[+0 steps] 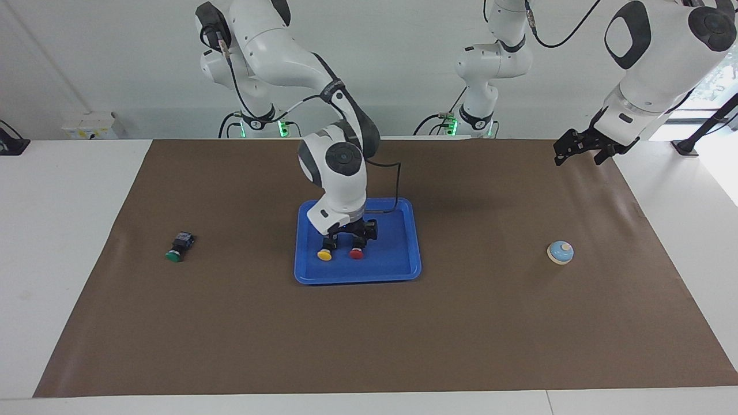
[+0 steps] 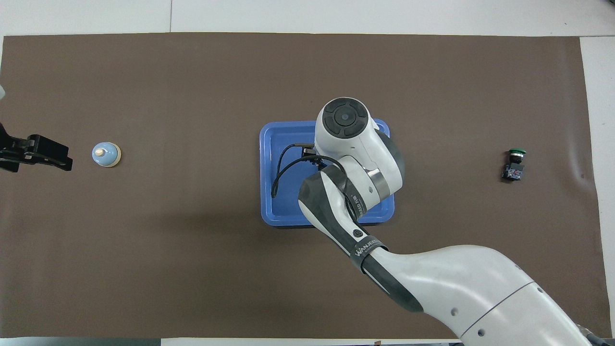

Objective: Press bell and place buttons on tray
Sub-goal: 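Open the right gripper and move it to the green-capped button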

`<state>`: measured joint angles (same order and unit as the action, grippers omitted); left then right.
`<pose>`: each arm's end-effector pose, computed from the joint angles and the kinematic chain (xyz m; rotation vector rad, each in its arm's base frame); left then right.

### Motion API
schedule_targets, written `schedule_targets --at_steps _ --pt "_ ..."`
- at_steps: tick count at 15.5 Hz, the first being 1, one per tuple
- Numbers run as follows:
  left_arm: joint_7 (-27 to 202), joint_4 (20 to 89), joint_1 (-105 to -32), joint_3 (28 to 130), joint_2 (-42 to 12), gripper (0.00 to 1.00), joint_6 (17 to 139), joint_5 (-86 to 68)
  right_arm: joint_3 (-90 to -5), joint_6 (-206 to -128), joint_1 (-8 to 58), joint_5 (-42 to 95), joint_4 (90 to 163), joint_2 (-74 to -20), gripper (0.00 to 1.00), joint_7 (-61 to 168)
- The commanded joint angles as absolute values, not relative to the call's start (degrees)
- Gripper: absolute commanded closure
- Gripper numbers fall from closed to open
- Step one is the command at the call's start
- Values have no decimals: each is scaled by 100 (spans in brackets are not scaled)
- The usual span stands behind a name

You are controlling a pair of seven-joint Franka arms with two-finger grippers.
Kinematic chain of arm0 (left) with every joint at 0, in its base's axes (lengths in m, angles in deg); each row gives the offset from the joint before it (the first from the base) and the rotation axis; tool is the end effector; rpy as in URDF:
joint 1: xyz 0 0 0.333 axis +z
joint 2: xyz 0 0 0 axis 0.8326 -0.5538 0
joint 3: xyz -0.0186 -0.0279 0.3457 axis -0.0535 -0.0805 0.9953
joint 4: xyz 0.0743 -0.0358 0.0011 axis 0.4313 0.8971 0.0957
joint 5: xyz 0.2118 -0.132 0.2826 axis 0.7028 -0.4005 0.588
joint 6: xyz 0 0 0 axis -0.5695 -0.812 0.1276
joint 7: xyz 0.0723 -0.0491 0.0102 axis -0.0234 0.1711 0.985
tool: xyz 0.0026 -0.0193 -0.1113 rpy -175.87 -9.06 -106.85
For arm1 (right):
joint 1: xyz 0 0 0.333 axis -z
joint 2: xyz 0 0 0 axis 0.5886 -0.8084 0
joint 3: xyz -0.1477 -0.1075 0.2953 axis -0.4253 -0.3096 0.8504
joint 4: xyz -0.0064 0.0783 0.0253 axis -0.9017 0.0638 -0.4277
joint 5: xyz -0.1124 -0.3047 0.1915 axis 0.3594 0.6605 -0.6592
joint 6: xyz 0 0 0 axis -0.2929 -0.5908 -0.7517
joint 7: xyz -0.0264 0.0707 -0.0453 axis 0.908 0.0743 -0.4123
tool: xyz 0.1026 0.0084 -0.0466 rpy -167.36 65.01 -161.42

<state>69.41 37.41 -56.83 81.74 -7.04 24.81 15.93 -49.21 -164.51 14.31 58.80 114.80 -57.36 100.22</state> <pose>0.5345 -0.0073 0.6137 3.1310 -0.0902 -0.2262 0.6051 0.2951 0.4012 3.1118 -0.3119 -0.0546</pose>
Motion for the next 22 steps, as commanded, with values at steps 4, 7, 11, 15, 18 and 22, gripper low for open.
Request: schedule_targets --at_steps 4,7,11,15,18,22 --pt "6989 3869 -5681 8191 -563 0 2557 1587 -4885 -15427 3005 5836 11766 -4740 0 8143" --pt "6989 3869 -5690 8191 -563 0 2557 1587 -4885 -15425 3954 5915 12109 -4484 0 6656" --pt "6989 3869 -5681 8191 -563 0 2557 1587 -4885 -16521 4957 5924 13109 -4203 0 5547" --pt "6989 3869 -5690 8191 -563 0 2557 1587 -4885 -18656 5460 5915 14832 -3763 0 5193" --pt "6989 3869 -5690 8191 -563 0 2557 1578 -4876 -19090 5460 5906 15116 -3780 0 5228" --pt "6989 3869 -5681 8191 -563 0 2557 1578 -4876 -19678 5469 5888 15352 -4000 0 5185"
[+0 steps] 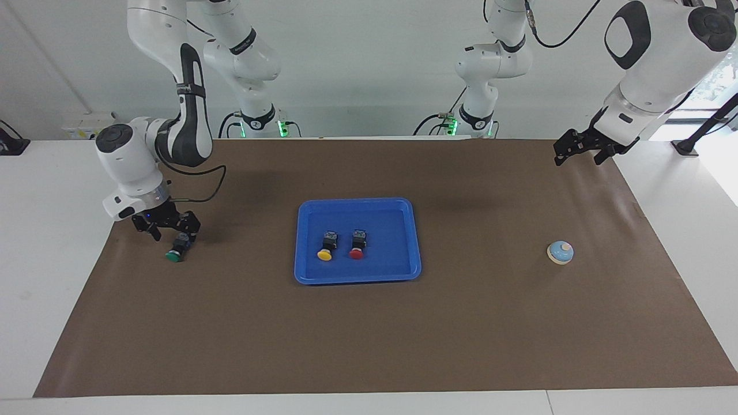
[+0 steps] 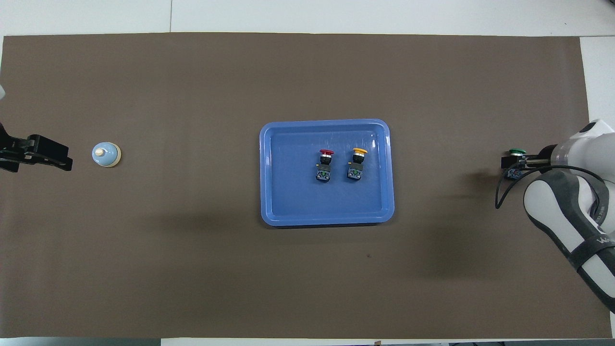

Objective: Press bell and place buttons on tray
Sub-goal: 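Open the right gripper and move it to the green-capped button, then grasp the green-capped button with the right gripper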

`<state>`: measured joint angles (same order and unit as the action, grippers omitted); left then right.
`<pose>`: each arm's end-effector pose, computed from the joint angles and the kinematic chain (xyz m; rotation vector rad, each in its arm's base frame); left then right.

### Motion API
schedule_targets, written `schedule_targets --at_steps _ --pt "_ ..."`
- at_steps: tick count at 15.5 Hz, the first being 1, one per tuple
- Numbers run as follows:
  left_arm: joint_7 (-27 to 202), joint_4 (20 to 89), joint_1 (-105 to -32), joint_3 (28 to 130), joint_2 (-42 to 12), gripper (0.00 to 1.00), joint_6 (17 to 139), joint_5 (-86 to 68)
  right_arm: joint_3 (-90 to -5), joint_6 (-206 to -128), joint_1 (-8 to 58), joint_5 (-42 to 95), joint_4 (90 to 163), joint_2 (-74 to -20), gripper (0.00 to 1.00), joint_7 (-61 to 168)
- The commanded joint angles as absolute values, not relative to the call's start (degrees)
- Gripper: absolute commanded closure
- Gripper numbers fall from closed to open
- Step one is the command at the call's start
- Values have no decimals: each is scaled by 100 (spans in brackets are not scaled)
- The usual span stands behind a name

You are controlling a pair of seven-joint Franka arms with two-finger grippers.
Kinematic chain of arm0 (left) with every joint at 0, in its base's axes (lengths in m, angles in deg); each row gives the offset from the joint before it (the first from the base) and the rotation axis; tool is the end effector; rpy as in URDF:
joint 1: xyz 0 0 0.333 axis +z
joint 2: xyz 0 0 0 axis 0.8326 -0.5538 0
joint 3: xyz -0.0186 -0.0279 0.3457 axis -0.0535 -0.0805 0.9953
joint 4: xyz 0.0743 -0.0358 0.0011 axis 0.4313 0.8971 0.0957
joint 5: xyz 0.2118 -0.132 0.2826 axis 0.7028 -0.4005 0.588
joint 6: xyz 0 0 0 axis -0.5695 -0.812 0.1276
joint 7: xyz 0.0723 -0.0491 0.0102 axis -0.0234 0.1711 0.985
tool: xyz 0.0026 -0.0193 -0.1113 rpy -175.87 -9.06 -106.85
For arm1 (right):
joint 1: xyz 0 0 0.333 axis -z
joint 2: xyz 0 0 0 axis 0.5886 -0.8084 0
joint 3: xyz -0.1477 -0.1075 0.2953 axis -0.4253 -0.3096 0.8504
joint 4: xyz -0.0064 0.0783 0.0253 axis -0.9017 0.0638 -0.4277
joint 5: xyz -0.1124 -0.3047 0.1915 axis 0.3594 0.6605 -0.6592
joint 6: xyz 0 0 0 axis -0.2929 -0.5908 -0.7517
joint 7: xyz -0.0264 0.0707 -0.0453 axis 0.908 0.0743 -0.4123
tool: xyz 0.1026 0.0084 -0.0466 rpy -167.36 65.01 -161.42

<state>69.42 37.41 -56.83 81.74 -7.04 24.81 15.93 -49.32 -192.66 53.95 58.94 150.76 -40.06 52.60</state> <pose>0.5345 -0.0073 0.6137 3.1311 -0.0899 -0.2262 0.5356 -0.1227 0.3583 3.0993 -0.0663 0.1912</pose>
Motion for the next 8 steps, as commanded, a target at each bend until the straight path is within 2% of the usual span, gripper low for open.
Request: schedule_targets --at_steps 1,3,4,5,7,8 --pt "6989 3869 -5690 8191 -563 0 2557 1587 -4876 -19819 5478 5888 15388 -4078 0 5176" --pt "6989 3869 -5681 8191 -563 0 2557 1578 -4876 -19952 5478 5880 15397 -4202 0 5176" --pt "6989 3869 -5681 8191 -563 0 2557 1587 -4876 -19952 5478 5836 15397 -4220 6 5167" --pt "6989 3869 -5681 8191 -563 0 2557 1587 -4868 -19952 5469 5827 15397 -4220 24 5176" --pt "6989 3869 -5681 8191 -563 0 2557 1587 -4867 -19926 5469 5818 15397 -4220 89 5176" --pt "6989 3869 -5681 8191 -563 0 2557 1587 -4867 -19882 5469 5818 15371 -4220 100 5176"
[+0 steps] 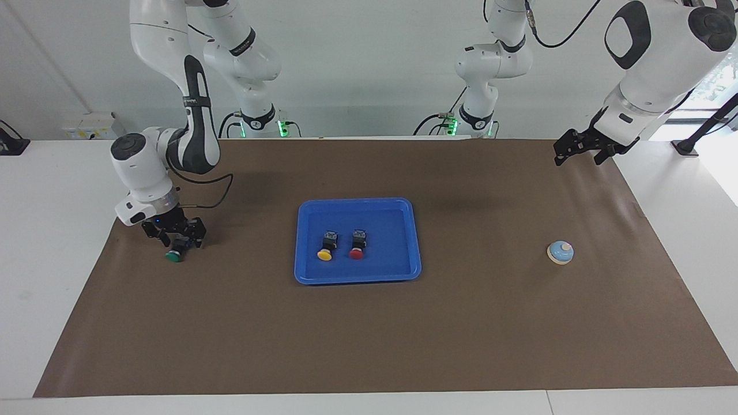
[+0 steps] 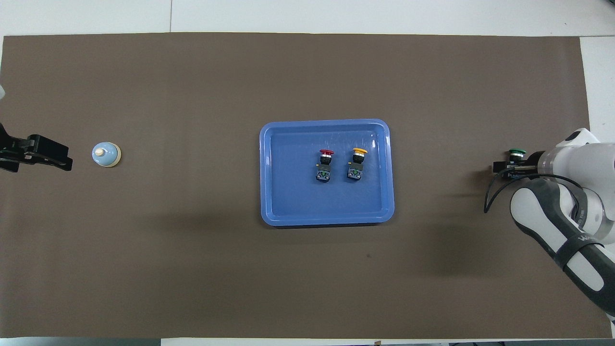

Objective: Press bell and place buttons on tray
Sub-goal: 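Grasp the green-capped button with the right gripper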

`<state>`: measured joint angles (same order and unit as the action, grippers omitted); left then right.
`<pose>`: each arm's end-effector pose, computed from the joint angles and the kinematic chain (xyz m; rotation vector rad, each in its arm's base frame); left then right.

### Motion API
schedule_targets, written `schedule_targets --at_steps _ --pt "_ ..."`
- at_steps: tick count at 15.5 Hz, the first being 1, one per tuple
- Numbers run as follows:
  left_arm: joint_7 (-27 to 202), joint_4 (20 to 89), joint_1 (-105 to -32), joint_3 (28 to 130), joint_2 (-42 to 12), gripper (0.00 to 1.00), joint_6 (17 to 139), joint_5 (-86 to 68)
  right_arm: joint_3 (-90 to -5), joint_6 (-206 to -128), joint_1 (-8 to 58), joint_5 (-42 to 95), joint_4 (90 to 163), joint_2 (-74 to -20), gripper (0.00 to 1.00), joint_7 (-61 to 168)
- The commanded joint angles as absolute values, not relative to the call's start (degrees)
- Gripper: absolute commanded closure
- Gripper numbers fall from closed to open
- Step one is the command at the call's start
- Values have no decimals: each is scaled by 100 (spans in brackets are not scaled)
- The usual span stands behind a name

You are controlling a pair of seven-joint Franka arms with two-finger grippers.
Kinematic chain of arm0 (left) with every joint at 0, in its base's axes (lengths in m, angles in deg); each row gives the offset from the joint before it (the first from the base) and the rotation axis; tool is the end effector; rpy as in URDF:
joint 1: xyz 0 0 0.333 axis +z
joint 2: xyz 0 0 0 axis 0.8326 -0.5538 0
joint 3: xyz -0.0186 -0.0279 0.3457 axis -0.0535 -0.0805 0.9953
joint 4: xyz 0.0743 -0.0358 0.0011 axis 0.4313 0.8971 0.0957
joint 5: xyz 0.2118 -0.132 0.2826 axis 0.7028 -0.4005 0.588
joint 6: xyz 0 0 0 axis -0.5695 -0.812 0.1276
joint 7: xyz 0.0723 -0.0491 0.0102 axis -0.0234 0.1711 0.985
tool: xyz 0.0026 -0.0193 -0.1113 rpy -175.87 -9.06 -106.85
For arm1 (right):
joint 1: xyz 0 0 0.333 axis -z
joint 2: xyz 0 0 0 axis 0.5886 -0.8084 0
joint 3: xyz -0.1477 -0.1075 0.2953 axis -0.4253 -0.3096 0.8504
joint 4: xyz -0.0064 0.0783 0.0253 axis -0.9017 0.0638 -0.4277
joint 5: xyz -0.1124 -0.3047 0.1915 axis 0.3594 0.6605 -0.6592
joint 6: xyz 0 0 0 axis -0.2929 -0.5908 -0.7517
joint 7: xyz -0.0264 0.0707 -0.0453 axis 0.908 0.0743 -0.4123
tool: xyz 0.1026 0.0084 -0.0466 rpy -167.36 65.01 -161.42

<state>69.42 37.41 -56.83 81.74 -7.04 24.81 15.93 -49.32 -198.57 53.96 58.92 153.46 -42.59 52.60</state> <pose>0.5345 -0.0073 0.6137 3.1311 -0.0899 -0.2262 0.5315 -0.1212 0.3255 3.1025 -0.0652 0.2119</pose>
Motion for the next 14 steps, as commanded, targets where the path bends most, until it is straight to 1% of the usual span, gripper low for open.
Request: schedule_targets --at_steps 1,4,6,10,11,13,14 --pt "6989 3869 -5681 8191 -563 0 2557 1578 -4876 -19873 5434 5818 15362 -4220 100 5176" --pt "6989 3869 -5681 8191 -563 0 2557 1587 -4859 -19558 5390 5827 15240 -4150 100 5132" --pt "6989 3869 -5690 8191 -563 0 2557 1587 -4832 -18954 5215 5818 14846 -4097 100 5167" --pt "6989 3869 -5681 8191 -563 0 2557 1587 -4841 -17161 4311 5827 13371 -4228 100 6043" --pt "6989 3869 -5681 8191 -563 0 2557 1587 -4841 -16818 4004 5870 13002 -4368 100 6437" --pt "6989 3869 -5681 8191 -563 0 2557 1578 -4850 -16368 3346 5906 12481 -4500 100 7377" --pt "6989 3869 -5681 8191 -563 0 2557 1587 -4859 -16288 3046 5906 12340 -4553 100 7799"
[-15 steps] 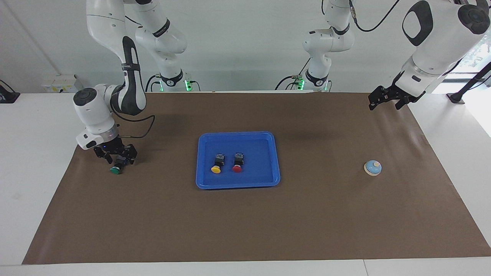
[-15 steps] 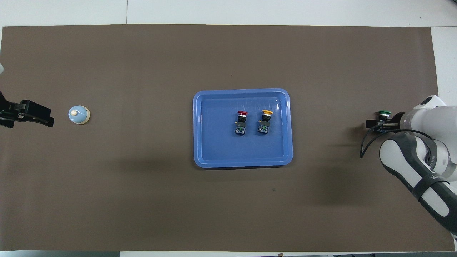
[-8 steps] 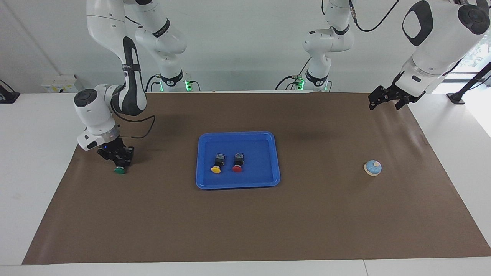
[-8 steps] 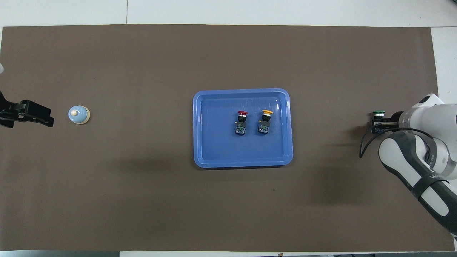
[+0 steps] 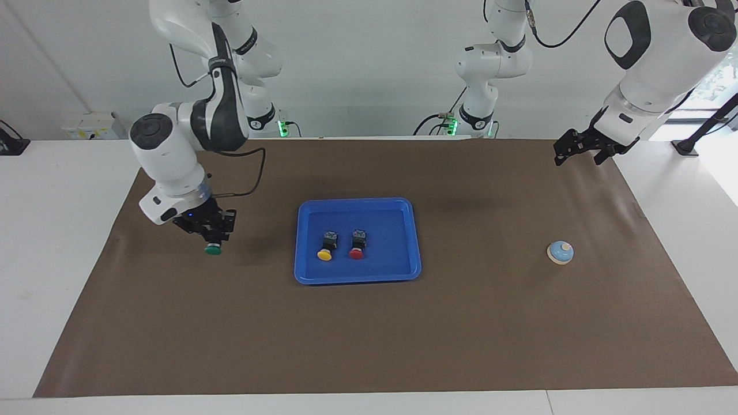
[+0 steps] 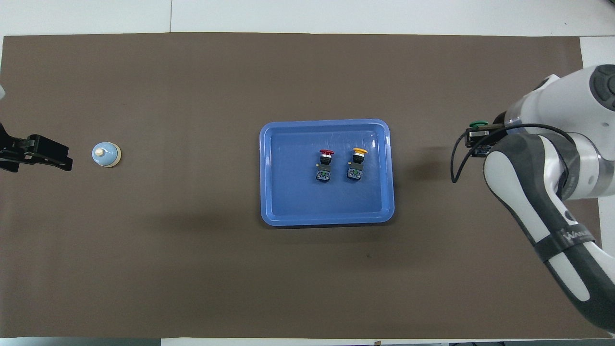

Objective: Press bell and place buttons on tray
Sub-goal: 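Carry the green-capped button into the tray beside the red one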

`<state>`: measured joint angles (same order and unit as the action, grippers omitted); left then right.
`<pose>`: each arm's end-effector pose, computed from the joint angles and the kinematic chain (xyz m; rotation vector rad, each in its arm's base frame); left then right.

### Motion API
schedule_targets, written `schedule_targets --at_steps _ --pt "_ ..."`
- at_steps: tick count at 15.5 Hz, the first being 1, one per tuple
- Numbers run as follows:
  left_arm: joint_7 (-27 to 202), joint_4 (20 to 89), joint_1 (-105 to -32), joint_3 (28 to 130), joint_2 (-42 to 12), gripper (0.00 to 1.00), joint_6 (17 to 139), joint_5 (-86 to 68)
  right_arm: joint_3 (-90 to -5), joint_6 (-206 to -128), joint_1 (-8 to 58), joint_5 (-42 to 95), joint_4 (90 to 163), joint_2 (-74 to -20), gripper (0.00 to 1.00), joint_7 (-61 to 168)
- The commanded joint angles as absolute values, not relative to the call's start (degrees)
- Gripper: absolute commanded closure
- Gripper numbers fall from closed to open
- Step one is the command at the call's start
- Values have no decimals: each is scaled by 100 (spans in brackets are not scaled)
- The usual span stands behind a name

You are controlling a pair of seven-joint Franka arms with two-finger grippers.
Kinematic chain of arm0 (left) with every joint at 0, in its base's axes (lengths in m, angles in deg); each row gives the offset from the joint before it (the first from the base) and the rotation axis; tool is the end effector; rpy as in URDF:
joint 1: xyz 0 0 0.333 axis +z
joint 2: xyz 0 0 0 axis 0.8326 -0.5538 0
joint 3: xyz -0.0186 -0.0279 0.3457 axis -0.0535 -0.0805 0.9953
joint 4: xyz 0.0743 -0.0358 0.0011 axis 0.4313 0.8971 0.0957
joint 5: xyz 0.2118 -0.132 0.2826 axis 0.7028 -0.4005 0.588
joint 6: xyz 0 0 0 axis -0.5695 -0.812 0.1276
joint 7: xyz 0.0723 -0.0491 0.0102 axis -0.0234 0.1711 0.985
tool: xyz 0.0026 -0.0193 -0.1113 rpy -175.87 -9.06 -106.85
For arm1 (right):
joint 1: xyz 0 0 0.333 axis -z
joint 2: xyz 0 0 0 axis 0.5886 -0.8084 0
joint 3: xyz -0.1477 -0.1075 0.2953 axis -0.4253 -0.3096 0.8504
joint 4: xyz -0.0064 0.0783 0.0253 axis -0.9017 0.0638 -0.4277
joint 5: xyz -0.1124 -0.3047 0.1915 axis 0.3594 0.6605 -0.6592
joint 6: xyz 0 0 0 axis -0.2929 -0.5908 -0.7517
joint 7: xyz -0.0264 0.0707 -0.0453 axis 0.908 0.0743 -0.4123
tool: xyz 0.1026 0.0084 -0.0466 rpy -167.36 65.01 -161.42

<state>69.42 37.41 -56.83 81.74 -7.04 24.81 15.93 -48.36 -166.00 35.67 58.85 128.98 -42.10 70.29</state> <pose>0.5345 -0.0073 0.6137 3.1311 -0.0899 -0.2262 0.5960 0.0613 0.4609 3.1287 -0.0447 0.0141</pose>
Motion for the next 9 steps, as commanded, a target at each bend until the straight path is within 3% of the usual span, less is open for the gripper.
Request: schedule_targets --at_steps 1,4,7,9 --pt "6989 3869 -5681 8191 -563 0 2557 1587 -4850 -16261 2730 5906 12243 -4580 100 8221" --pt "6989 3869 -5681 8191 -563 0 2557 1587 -4859 -16252 1868 5897 11858 -4938 100 9390" --pt "6989 3869 -5681 8191 -563 0 2557 1587 -4885 -16112 1024 5906 10787 -5904 100 10525" --pt "6989 3869 -5681 8191 -563 0 2557 1578 -4885 -16365 698 5941 10616 -6345 100 10913"
